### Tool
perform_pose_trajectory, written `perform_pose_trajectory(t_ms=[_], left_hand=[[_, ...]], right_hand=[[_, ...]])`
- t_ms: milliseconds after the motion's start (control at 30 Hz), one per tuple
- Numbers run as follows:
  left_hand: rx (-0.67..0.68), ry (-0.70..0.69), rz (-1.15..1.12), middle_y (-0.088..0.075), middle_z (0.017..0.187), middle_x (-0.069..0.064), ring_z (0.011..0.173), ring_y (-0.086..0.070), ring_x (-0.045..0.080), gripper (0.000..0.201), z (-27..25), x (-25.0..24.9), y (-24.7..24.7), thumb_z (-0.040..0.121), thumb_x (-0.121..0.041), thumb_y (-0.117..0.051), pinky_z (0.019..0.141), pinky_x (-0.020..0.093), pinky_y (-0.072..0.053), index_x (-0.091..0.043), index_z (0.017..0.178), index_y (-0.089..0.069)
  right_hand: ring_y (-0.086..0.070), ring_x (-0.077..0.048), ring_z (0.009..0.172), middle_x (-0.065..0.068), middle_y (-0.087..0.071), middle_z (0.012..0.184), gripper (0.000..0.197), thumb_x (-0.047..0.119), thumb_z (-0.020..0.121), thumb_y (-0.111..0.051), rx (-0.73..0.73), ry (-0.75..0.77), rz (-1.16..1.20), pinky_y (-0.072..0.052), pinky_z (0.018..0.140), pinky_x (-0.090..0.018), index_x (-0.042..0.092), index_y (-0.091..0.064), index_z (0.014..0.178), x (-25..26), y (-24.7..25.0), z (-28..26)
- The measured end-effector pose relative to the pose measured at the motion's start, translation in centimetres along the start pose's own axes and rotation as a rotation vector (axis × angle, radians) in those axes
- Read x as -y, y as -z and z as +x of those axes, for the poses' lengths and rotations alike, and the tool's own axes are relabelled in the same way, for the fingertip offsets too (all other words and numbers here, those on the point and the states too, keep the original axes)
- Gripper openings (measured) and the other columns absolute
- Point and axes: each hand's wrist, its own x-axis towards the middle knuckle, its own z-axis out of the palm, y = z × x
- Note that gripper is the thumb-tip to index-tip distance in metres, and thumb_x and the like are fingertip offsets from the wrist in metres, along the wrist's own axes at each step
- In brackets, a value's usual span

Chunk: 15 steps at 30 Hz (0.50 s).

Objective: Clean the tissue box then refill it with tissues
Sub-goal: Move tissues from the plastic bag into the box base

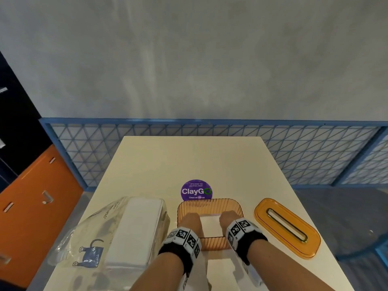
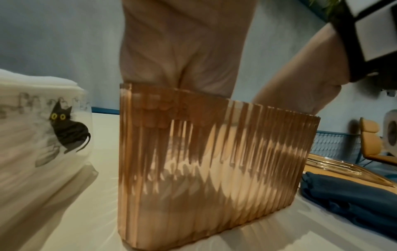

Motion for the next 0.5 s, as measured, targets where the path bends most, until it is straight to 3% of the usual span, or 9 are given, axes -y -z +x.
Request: perform_pose_trajectory(t_ms=[100,200,267,367,500], left_hand=[[-0.067,-0.052,-0.065,-0.054,0.134,0.011,0.124,-0.052,0.024,0.034,-0.8,-0.3,0.6,0.095,-0.012,-0.046,0.102,0.03,-0.041,-0.004,0.128,-0.053],[-0.328,-0.158,-0.241,-0.057,0.128,0.008,0.118,-0.054,0.022,0.033,-3.3,-0.1,2.9,0.095,-0.012,-0.045,0.096,0.03,-0.043,-0.011,0.126,-0.055],[-0.505,-0.15,-0.288,-0.057,0.123,0.005,0.113,-0.055,0.021,0.031,-5.0,1.5,4.7,0.095,-0.015,-0.045,0.088,0.03,-0.045,-0.014,0.125,-0.055],[-0.657,0.022,-0.27,-0.053,0.123,0.007,0.113,-0.052,0.024,0.032,-6.3,5.6,5.8,0.095,-0.015,-0.043,0.086,0.036,-0.047,-0.015,0.125,-0.054],[-0.573,0.293,-0.128,-0.045,0.127,0.008,0.119,-0.043,0.027,0.033,-7.4,9.5,4.2,0.096,-0.025,-0.041,0.092,0.039,-0.039,-0.015,0.127,-0.047]], right_hand=[[-0.049,-0.032,0.125,-0.016,-0.052,0.134,0.038,0.014,0.092,-0.053,-0.089,0.063,0.061,-0.045,0.102,-0.039,-0.001,-0.051,0.126,-0.1,1.5,-1.3],[-0.052,-0.025,0.122,-0.01,-0.056,0.132,0.039,0.008,0.091,-0.05,-0.317,0.072,0.385,-0.042,0.102,-0.032,0.01,-0.053,0.13,-1.1,3.2,-2.7],[-0.057,-0.024,0.113,-0.01,-0.06,0.124,0.037,0.011,0.09,-0.049,-0.446,0.074,0.534,-0.046,0.091,-0.03,0.015,-0.054,0.127,-2.5,4.0,-3.9],[-0.056,-0.026,0.109,-0.012,-0.057,0.121,0.032,0.016,0.095,-0.044,-0.54,-0.017,0.618,-0.046,0.086,-0.032,0.016,-0.053,0.125,-4.7,3.6,-4.5],[-0.052,-0.03,0.117,-0.016,-0.051,0.129,0.036,0.026,0.101,-0.032,-0.478,-0.126,0.68,-0.042,0.094,-0.035,0.011,-0.047,0.131,-5.1,1.5,-3.4]])
